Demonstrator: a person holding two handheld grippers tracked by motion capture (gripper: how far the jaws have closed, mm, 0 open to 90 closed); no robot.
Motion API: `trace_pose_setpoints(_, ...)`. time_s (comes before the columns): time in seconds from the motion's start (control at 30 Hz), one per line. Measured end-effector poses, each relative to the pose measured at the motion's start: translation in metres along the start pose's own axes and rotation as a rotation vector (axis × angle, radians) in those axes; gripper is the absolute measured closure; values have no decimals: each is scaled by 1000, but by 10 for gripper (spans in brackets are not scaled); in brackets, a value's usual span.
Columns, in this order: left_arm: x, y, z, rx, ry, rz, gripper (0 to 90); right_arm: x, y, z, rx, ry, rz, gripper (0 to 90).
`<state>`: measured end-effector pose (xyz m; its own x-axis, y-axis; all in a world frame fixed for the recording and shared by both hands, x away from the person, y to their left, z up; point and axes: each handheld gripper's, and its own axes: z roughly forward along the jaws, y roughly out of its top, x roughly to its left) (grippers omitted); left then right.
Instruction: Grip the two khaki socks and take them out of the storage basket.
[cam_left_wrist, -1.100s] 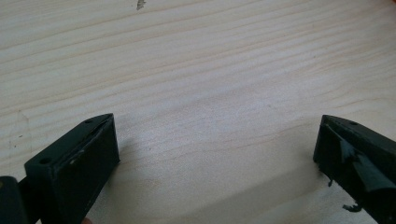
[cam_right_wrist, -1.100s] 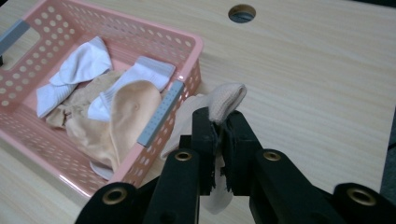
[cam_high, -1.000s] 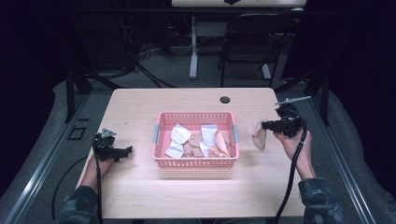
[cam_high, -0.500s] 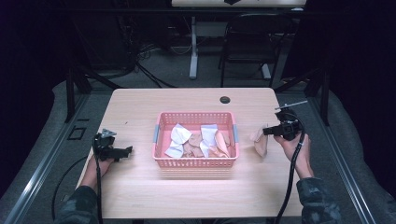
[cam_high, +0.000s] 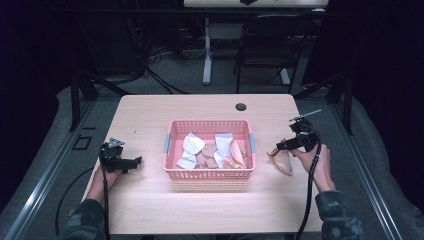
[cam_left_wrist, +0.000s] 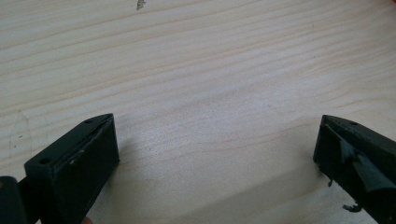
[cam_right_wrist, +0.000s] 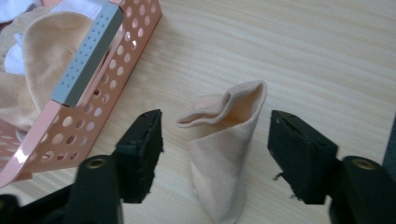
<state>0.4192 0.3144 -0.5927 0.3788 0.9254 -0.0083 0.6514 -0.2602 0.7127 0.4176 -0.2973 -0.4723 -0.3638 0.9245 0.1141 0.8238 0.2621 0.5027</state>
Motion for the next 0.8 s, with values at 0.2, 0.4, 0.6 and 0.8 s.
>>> trace_pose_setpoints(0.2, 0, 0, 0, 1, 0, 0, 0, 7, 2, -8, 5, -29, -46, 150)
trace_pose_setpoints(0.4, 0, 0, 0, 0, 0, 0, 0, 22, 8, -22, -48, 15, -89, 99)
trace_pose_setpoints(0.6, 0, 0, 0, 2, 0, 1, 0, 37, 14, -27, -76, 89, -118, 45)
trace_pose_setpoints(0.8, 0, 0, 0, 1, -1, 0, 0, 64, 22, -31, -52, 136, -187, 9)
